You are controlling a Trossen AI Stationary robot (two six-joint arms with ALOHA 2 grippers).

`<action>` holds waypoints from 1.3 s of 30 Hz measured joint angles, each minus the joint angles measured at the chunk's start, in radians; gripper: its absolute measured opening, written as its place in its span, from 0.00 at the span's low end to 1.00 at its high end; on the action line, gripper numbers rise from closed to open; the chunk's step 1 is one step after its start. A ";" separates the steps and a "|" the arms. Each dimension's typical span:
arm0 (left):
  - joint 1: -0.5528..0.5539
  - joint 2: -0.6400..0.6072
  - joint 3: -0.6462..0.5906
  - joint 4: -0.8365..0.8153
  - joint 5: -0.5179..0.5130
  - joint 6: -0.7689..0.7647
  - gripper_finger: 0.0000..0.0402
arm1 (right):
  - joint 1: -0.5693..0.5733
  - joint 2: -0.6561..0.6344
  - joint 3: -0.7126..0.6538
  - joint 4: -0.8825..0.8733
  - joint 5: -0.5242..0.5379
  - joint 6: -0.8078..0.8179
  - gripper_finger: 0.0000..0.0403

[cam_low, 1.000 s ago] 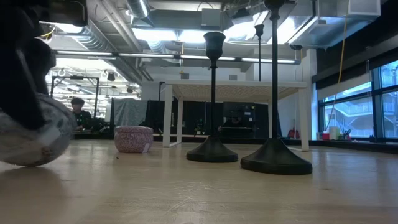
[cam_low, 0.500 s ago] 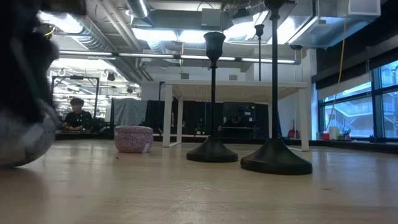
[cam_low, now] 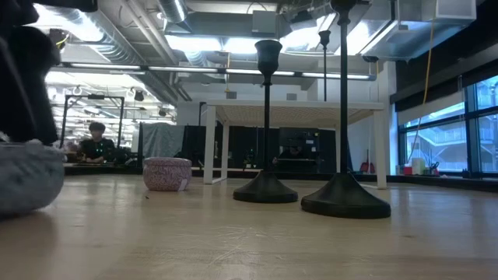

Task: Pick & Place candle stick holders
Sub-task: Put the blue scented candle on the shelf

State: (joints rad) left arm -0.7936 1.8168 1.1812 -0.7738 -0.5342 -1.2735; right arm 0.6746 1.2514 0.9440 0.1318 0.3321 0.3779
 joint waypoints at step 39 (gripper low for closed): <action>0.037 0.089 0.002 0.000 0.131 -0.040 0.88 | -0.001 0.000 0.000 0.003 0.015 0.000 0.48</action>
State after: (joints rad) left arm -0.7563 1.9057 1.1831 -0.7738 -0.4030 -1.3133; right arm 0.6739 1.2514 0.9440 0.1345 0.3473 0.3782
